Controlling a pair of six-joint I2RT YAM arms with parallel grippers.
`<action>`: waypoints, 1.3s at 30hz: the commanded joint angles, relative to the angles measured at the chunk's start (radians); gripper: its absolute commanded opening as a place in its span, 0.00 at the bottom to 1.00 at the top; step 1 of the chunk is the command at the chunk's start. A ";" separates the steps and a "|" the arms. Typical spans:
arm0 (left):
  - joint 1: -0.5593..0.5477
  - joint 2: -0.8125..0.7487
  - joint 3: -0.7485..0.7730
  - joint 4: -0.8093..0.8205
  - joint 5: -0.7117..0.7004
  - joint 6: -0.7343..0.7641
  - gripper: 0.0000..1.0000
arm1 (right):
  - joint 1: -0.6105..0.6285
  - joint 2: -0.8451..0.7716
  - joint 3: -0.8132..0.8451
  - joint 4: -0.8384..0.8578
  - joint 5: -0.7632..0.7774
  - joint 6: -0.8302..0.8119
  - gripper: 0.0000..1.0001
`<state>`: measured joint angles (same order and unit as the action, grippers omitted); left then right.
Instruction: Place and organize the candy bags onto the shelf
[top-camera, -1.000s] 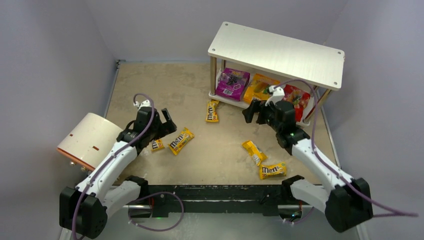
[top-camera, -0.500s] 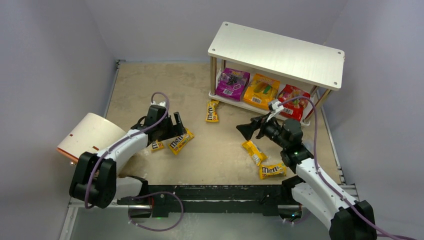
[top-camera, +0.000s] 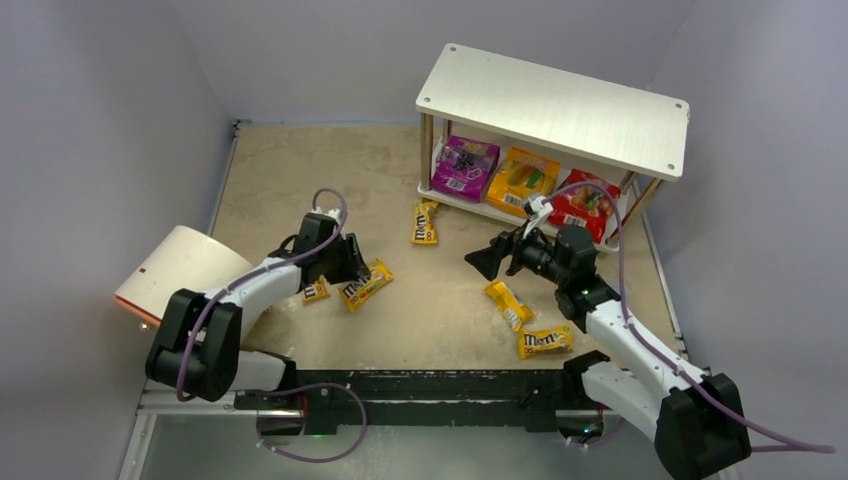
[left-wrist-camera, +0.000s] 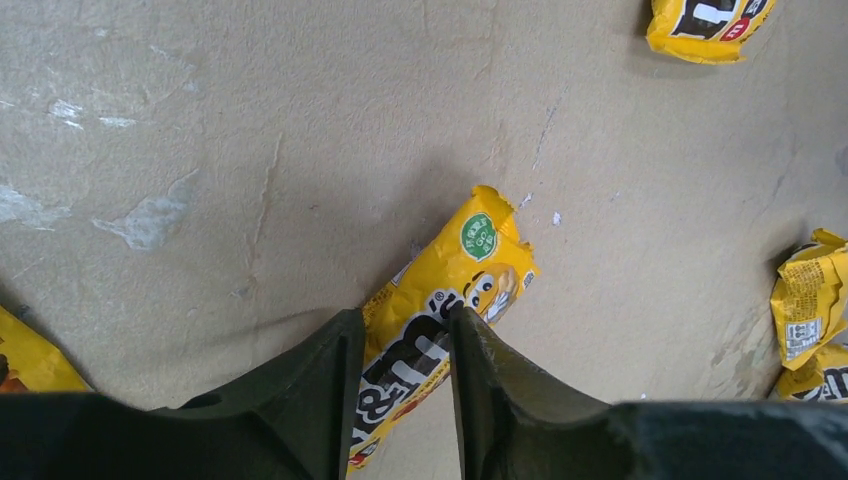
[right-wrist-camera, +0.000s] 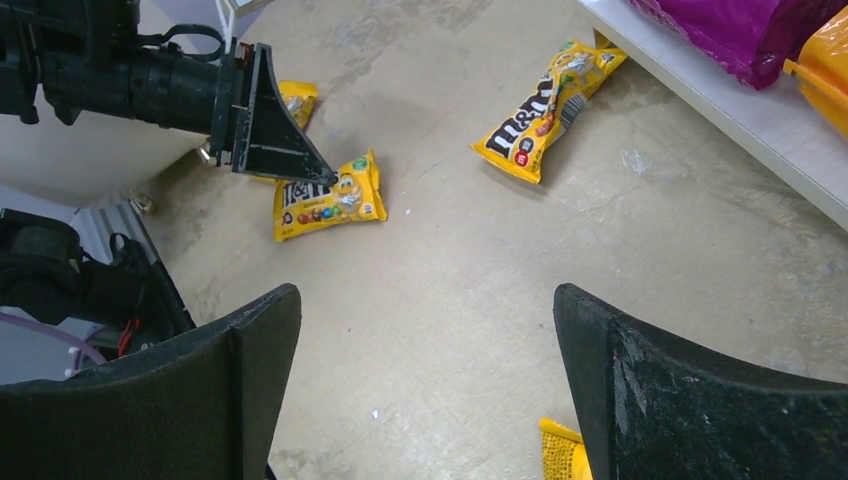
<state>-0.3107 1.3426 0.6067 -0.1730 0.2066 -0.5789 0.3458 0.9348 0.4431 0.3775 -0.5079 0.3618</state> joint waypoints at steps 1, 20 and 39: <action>-0.009 0.012 -0.005 0.023 0.005 0.022 0.34 | -0.001 -0.024 0.036 0.005 -0.025 -0.010 0.97; -0.030 -0.050 0.221 -0.404 -0.117 -0.399 0.00 | 0.262 -0.050 0.081 -0.011 0.295 -0.244 0.94; -0.060 -0.070 0.406 -0.681 -0.085 -0.834 0.00 | 0.857 0.612 0.274 0.524 0.570 -1.054 0.87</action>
<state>-0.3634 1.3155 0.9913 -0.8093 0.0975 -1.3445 1.1908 1.4899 0.6487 0.7357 0.0784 -0.5003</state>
